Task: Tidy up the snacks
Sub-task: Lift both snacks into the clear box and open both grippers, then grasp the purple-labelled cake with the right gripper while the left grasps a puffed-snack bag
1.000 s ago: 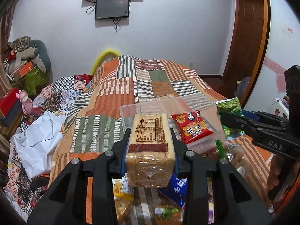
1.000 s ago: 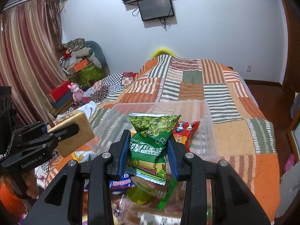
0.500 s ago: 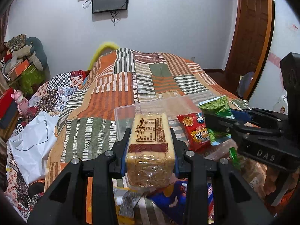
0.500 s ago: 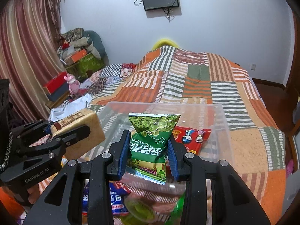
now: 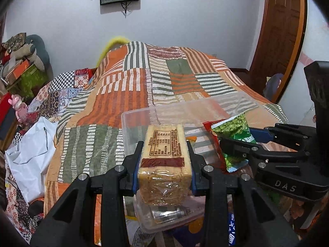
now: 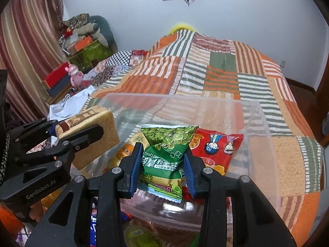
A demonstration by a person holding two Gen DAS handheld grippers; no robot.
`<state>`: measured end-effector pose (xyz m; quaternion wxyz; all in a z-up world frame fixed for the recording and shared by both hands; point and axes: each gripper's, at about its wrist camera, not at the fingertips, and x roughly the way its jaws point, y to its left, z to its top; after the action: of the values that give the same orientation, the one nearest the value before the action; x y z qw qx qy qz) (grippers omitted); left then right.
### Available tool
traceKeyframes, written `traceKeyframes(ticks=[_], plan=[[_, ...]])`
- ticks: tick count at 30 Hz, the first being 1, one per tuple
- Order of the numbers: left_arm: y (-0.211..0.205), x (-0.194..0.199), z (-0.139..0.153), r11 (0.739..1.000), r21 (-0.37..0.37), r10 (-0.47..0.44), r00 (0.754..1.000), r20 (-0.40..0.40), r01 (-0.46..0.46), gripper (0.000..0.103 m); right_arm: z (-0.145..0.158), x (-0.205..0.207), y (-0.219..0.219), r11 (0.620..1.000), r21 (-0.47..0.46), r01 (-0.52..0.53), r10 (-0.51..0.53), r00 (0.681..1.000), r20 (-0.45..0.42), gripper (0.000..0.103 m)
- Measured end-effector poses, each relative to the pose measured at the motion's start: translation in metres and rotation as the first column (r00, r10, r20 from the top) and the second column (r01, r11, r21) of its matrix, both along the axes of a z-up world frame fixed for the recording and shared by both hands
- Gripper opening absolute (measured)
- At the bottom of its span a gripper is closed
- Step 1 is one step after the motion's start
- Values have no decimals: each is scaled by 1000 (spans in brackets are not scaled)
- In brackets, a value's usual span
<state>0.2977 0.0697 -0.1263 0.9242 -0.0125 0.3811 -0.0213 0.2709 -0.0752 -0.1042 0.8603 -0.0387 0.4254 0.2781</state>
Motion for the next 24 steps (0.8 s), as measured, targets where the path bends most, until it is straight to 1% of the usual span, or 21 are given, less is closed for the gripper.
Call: traceKeyframes(ticks=[3, 5, 7, 8, 14, 16, 21, 23, 24], plan=[[2, 3, -5, 1000, -12, 2, 1000, -19, -2, 36, -4, 1, 0, 1000, 1, -5, 5, 1000, -29, 35], [2, 2, -7, 1000, -2, 15, 1000, -20, -15, 36, -3, 1, -1, 1000, 6, -8, 8, 999, -34, 37], [4, 0, -5, 1000, 2, 15, 1000, -10, -15, 36, 0, -1, -4, 1000, 9, 0, 0, 1000, -27, 43], [4, -2, -4, 1000, -2, 9, 1000, -7, -9, 38, 1, -1, -5, 1000, 10, 1, -1, 1000, -23, 45], [6, -14, 5, 1000, -14, 14, 1000, 3, -14, 41, 13, -10, -13, 1000, 17, 14, -14, 1000, 7, 46], [7, -21, 9, 1000, -6, 21, 1000, 14, -21, 48, 19, -16, -16, 1000, 27, 13, -14, 1000, 16, 47], [11, -42, 22, 999, -10, 53, 998, 42, -53, 56, 35, -34, -21, 999, 35, 13, -15, 998, 61, 48], [14, -49, 26, 998, -24, 65, 997, 51, -64, 60, 40, -41, -22, 999, 47, 10, -13, 997, 74, 53], [16, -55, 29, 997, -28, 72, 996, 57, -70, 64, 43, -46, -23, 999, 53, 10, -14, 997, 82, 55]])
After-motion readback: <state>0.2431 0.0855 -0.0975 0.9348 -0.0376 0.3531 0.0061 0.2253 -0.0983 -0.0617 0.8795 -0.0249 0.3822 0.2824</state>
